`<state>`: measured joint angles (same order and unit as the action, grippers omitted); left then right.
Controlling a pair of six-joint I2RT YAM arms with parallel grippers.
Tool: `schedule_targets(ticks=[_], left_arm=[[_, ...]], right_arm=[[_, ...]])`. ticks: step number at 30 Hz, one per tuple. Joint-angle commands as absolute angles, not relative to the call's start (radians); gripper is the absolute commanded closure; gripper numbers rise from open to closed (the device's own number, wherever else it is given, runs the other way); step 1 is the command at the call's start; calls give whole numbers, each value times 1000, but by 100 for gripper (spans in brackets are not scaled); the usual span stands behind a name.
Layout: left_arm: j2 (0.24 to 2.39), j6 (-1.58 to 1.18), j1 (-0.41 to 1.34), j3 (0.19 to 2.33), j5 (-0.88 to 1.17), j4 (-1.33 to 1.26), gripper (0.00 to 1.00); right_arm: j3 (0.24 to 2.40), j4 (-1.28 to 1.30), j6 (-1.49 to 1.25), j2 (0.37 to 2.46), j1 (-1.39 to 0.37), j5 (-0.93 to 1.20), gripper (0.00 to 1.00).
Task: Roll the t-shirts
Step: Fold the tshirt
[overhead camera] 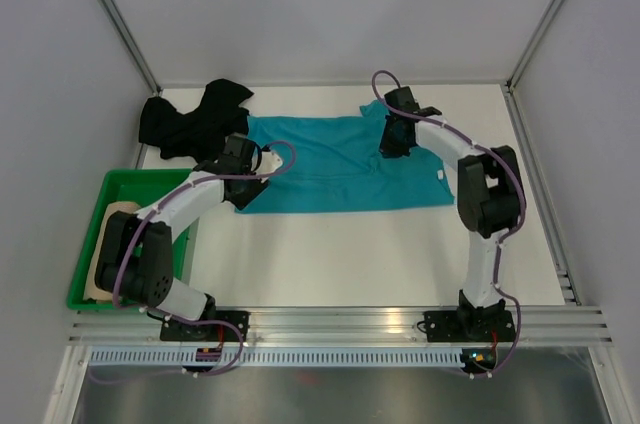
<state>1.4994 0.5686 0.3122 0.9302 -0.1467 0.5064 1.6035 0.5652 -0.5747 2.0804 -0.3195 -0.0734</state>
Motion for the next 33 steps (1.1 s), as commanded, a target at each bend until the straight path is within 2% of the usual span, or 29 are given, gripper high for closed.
schedule_targets(ticks=[1, 2, 3, 5, 11, 14, 19, 22, 25, 26, 27, 29, 30, 33], left_arm=[[1422, 618, 343, 960, -158, 601, 42], [1407, 649, 386, 944, -181, 617, 41], [1393, 663, 406, 928, -222, 620, 40], [1371, 696, 436, 890, -216, 598, 37], [1480, 739, 439, 830, -258, 497, 34], [1525, 784, 437, 796, -336, 391, 34], [1543, 752, 437, 798, -287, 357, 34], [1583, 739, 436, 787, -285, 342, 35], [1626, 736, 434, 779, -290, 333, 44], [1632, 735, 433, 779, -288, 328, 49], [1641, 733, 431, 778, -287, 328, 62], [1637, 721, 430, 772, -279, 330, 82], [1629, 716, 430, 769, -278, 330, 97], [1568, 719, 428, 729, -261, 337, 98]], right_arm=[[1462, 601, -548, 1803, -232, -116, 84], [1362, 601, -542, 1761, -210, -127, 75], [1309, 601, -538, 1723, -171, -143, 54], [1167, 585, -534, 1632, -134, -150, 41], [945, 482, -541, 1606, 47, -40, 40], [936, 440, -540, 1638, 58, -40, 41], [934, 433, -551, 1641, 58, -15, 42], [917, 422, -545, 1643, 58, -17, 46], [907, 416, -545, 1657, 58, -15, 63], [904, 408, -546, 1660, 58, -12, 76], [900, 408, -546, 1660, 57, -11, 83], [897, 416, -542, 1651, 58, -11, 98], [896, 428, -540, 1637, 57, -18, 100], [890, 485, -531, 1577, 58, -44, 100]])
